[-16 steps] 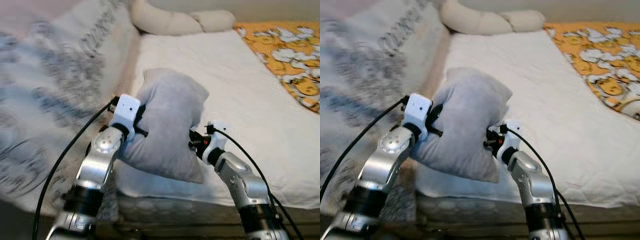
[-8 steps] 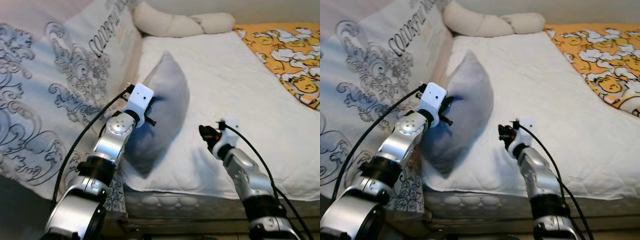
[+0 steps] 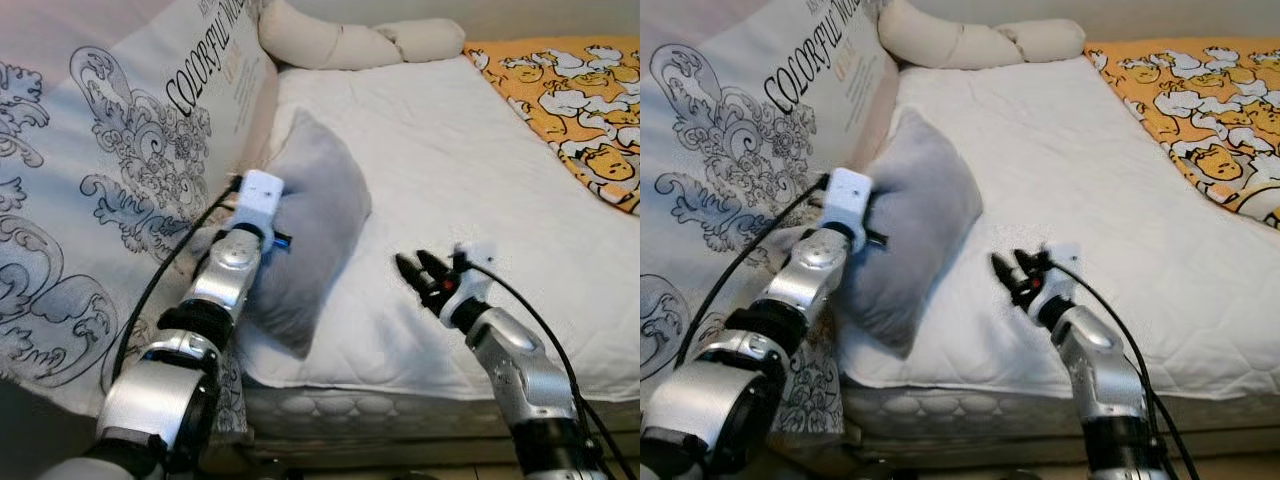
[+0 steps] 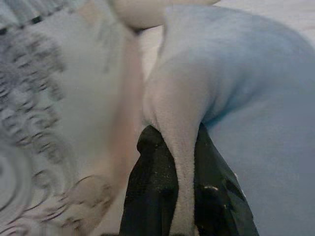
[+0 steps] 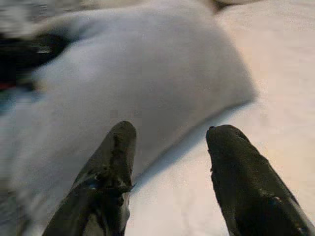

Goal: Clean up the room

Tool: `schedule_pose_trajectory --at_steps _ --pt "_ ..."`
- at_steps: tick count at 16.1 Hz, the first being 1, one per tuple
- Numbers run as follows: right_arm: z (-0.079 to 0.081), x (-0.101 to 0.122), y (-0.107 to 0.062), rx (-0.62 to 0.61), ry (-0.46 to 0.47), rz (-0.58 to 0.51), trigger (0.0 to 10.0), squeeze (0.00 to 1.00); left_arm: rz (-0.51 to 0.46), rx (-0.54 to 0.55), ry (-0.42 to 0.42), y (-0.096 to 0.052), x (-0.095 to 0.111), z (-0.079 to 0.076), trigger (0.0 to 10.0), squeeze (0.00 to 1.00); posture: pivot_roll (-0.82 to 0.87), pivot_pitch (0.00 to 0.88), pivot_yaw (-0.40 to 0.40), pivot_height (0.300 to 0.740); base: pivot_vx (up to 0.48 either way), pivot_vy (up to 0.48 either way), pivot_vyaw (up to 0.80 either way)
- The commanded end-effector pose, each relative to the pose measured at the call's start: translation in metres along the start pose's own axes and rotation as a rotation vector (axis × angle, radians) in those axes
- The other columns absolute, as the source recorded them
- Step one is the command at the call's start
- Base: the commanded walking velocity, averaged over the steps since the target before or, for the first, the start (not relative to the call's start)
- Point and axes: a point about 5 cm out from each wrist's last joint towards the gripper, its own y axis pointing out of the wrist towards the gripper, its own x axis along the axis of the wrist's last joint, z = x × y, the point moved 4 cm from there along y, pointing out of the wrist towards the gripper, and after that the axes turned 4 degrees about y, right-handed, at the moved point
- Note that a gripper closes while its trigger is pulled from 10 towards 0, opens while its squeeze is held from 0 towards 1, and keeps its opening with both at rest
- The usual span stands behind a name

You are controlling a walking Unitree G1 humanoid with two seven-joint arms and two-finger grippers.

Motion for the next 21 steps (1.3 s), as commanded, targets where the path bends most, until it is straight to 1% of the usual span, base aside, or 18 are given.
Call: schedule_pose_trajectory --at_steps 1,2,4,5,6,7,9,10,12,13,14,15,17,18,19,20,21 --pt "0.014 0.008 0.001 0.086 -0.042 -0.008 10.0 1.00 -0.032 0.086 0.003 0.003 0.011 0.018 10.0 0.00 -0.12 0.000 0.105 0.740 0.000 0.000 0.00" --pt "0.017 0.009 0.001 0.104 -0.058 -0.005 10.0 1.00 -0.031 0.098 0.010 0.003 0.010 0.020 10.0 0.00 -0.12 0.000 0.105 0.740 0.000 0.000 0.00" --pt "0.026 0.012 -0.002 0.193 -0.097 0.029 10.0 1.00 -0.030 0.151 0.041 0.003 0.010 0.029 10.0 0.00 -0.12 0.000 0.104 0.740 0.000 0.000 0.00" --pt "0.028 0.013 -0.004 0.212 -0.113 0.042 10.0 1.00 -0.034 0.175 0.048 0.003 0.011 0.031 10.0 0.00 -0.12 0.000 0.103 0.740 0.000 0.000 0.00" --pt "0.027 0.015 -0.005 0.220 -0.136 0.048 10.0 1.00 -0.045 0.202 0.044 0.002 0.013 0.034 10.0 0.00 -0.12 0.000 0.102 0.740 0.000 0.000 0.00" --pt "0.026 0.015 -0.006 0.220 -0.140 0.049 10.0 1.00 -0.054 0.214 0.048 0.002 0.014 0.035 10.0 0.00 -0.12 0.000 0.102 0.740 0.000 0.000 0.00" --pt "0.024 0.017 -0.009 0.230 -0.149 0.064 10.0 1.00 -0.098 0.281 0.077 -0.003 0.020 0.041 10.0 0.00 -0.11 0.000 0.097 0.740 0.000 0.000 0.00" --pt "0.025 0.016 -0.011 0.242 -0.153 0.079 10.0 1.00 -0.107 0.314 0.077 -0.006 0.021 0.044 10.0 0.00 -0.12 0.000 0.098 0.740 0.000 0.000 0.00" --pt "0.023 0.015 -0.013 0.246 -0.161 0.090 10.0 1.00 -0.119 0.344 0.081 -0.011 0.021 0.045 10.0 0.00 -0.11 0.000 0.095 0.740 0.000 0.000 0.00" --pt "0.023 0.015 -0.013 0.246 -0.163 0.093 10.0 1.00 -0.124 0.352 0.085 -0.013 0.022 0.044 10.0 0.00 -0.11 0.000 0.095 0.740 0.000 0.000 0.00" --pt "0.022 0.016 -0.014 0.245 -0.169 0.099 10.0 1.00 -0.117 0.349 0.076 -0.016 0.021 0.040 10.0 0.00 -0.11 0.000 0.092 0.740 0.000 0.000 0.00" --pt "0.022 0.015 -0.015 0.246 -0.172 0.108 10.0 1.00 -0.087 0.306 0.068 -0.016 0.015 0.028 10.0 0.00 -0.11 0.000 0.092 0.740 0.000 0.000 0.00" --pt "0.023 0.013 -0.015 0.255 -0.174 0.119 10.0 1.00 -0.030 0.264 0.043 -0.015 0.004 0.018 10.0 0.00 -0.12 0.000 0.092 0.740 0.000 0.000 0.00" --pt "0.024 0.012 -0.016 0.257 -0.176 0.122 10.0 1.00 -0.010 0.250 0.035 -0.014 0.002 0.016 10.0 0.00 -0.12 0.000 0.092 0.740 0.000 0.000 0.00" --pt "0.024 0.012 -0.017 0.259 -0.175 0.123 10.0 1.00 0.011 0.252 0.030 -0.014 0.001 0.018 10.0 0.00 -0.12 0.000 0.092 0.740 0.000 0.000 0.00" --pt "0.024 0.012 -0.018 0.263 -0.170 0.126 10.0 1.00 0.021 0.240 0.035 -0.013 0.001 0.023 10.0 0.47 -0.12 0.000 0.092 0.740 0.000 0.000 0.00" --pt "0.025 0.011 -0.019 0.265 -0.168 0.127 10.0 1.00 0.009 0.227 0.057 -0.013 0.003 0.024 10.0 1.00 -0.12 0.000 0.092 0.740 0.000 0.000 0.00"
